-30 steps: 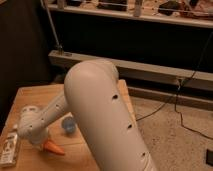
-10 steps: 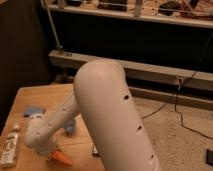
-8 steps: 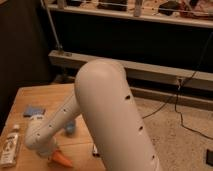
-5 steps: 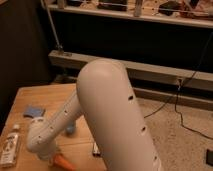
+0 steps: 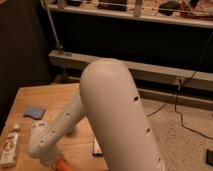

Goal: Drag the pepper across the table

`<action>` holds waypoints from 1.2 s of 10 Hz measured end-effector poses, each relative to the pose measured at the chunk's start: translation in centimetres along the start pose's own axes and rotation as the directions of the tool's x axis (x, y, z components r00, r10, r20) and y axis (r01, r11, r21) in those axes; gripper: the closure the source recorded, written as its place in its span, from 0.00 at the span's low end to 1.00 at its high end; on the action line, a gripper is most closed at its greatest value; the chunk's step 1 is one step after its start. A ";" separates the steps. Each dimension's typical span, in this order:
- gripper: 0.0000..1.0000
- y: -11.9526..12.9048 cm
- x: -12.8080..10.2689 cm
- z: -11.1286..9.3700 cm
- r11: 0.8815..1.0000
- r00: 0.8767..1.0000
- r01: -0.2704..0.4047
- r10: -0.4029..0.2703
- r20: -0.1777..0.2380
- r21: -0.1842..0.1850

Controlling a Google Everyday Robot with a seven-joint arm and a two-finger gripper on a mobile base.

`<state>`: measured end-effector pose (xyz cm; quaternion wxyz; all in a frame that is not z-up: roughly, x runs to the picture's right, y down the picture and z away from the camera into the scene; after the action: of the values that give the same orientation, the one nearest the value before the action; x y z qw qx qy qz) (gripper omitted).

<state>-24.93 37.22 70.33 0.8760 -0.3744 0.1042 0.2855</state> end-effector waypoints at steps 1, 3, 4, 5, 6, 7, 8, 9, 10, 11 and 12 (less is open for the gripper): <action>0.62 0.2 0.5 -0.1 1.000 1.000 -0.006 0.006 -0.005 -0.002; 0.62 0.7 1.6 -0.2 1.000 1.000 -0.018 0.018 -0.018 -0.011; 0.62 0.8 1.9 -0.2 1.000 1.000 -0.020 0.019 -0.023 -0.014; 0.62 1.2 2.4 -0.2 1.000 0.999 -0.021 0.020 -0.033 -0.022; 0.62 1.4 2.8 -0.1 0.999 0.999 -0.022 0.021 -0.042 -0.027; 0.62 1.6 3.2 0.1 0.999 0.998 -0.019 0.017 -0.053 -0.034; 0.62 1.8 3.6 0.3 0.999 0.998 -0.013 0.010 -0.064 -0.039; 0.62 2.1 3.9 0.4 0.999 0.997 -0.006 0.002 -0.074 -0.044; 0.62 2.3 4.2 0.5 0.999 0.997 0.001 -0.005 -0.082 -0.049; 0.62 2.5 4.6 0.5 0.998 0.996 0.014 -0.018 -0.092 -0.054; 0.61 2.8 5.2 0.5 0.998 0.994 0.030 -0.036 -0.108 -0.059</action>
<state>-22.33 41.30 66.95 0.8625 -0.4161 0.1373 0.2531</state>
